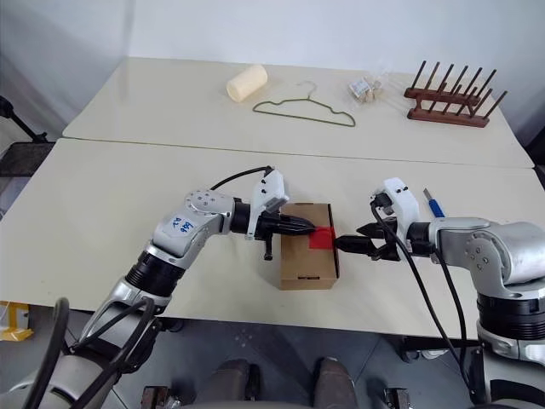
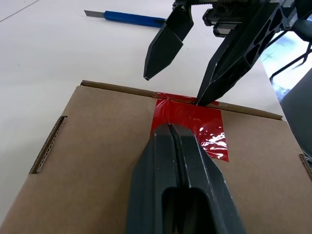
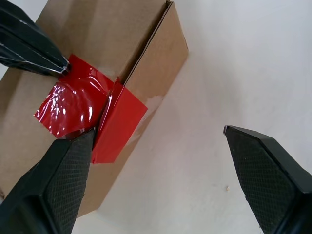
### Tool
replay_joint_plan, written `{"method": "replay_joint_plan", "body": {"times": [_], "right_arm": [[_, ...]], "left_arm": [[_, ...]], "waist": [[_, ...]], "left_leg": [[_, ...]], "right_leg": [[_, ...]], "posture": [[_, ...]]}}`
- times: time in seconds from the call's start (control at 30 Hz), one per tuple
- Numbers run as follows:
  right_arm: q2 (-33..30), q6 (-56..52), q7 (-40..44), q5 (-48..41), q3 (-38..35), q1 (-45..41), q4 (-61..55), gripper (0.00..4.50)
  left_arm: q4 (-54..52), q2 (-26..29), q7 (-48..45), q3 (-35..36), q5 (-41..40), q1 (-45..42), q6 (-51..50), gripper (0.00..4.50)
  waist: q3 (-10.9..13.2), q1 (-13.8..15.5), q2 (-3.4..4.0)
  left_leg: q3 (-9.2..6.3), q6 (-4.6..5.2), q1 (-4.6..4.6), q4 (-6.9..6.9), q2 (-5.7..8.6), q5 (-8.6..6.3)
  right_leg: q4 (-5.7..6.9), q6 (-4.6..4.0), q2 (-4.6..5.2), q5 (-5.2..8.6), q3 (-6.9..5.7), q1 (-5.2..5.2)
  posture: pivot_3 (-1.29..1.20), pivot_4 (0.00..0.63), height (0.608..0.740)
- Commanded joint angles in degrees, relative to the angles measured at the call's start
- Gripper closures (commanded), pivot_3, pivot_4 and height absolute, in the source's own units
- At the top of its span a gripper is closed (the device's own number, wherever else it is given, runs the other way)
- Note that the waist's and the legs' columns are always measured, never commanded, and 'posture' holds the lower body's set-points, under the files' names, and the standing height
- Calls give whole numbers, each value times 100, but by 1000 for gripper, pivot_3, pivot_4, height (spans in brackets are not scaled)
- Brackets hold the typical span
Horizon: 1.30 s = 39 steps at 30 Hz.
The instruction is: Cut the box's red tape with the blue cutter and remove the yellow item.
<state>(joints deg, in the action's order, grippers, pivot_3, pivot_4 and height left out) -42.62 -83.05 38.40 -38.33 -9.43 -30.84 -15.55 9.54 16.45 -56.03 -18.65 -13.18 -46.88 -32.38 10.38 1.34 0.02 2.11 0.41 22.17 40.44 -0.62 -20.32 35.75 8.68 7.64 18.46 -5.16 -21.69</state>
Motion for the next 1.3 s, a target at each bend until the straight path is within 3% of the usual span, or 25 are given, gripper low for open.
{"method": "replay_joint_plan", "body": {"times": [0.03,0.53,0.83,1.03,1.13,1.3], "right_arm": [[-290,172,-84,149,49,30,24,129],[-1006,2120,-136,1406,1484,346,-325,129],[-671,3123,-33,1648,1314,827,-369,129],[-1013,2085,887,756,549,176,821,129],[-1402,1637,1633,501,707,-357,1730,129],[-1444,814,2636,191,1340,-1172,2762,129]], "left_arm": [[-40,25,-45,-40,60,40,25,4500],[-101,101,-60,-73,95,223,2,4500],[-181,219,-80,-15,66,277,-67,4500],[-146,262,-128,-24,77,209,-35,4500],[-79,250,-180,-47,97,151,36,4500],[-44,212,-212,-74,103,108,71,4500]], "waist": [[0,5,0],[0,0,0],[0,0,0],[0,-2,0],[-1,-3,1],[-1,-4,1]], "left_leg": [[0,0,0,0,1,0],[0,0,-1,1,0,0],[0,0,-1,1,-2,0],[3,0,-2,4,-2,1],[3,1,-3,3,-4,1],[3,1,-4,0,-5,1]], "right_leg": [[0,0,0,0,0,0],[-3,0,1,0,0,3],[-5,0,-1,0,-1,4],[-5,0,-1,-1,1,5],[-5,-1,-2,-1,0,5],[-8,-1,-4,-1,-1,6]], "posture": [[0,150,740],[0,150,740],[0,150,740],[0,150,740],[0,150,740],[0,150,740]]}}
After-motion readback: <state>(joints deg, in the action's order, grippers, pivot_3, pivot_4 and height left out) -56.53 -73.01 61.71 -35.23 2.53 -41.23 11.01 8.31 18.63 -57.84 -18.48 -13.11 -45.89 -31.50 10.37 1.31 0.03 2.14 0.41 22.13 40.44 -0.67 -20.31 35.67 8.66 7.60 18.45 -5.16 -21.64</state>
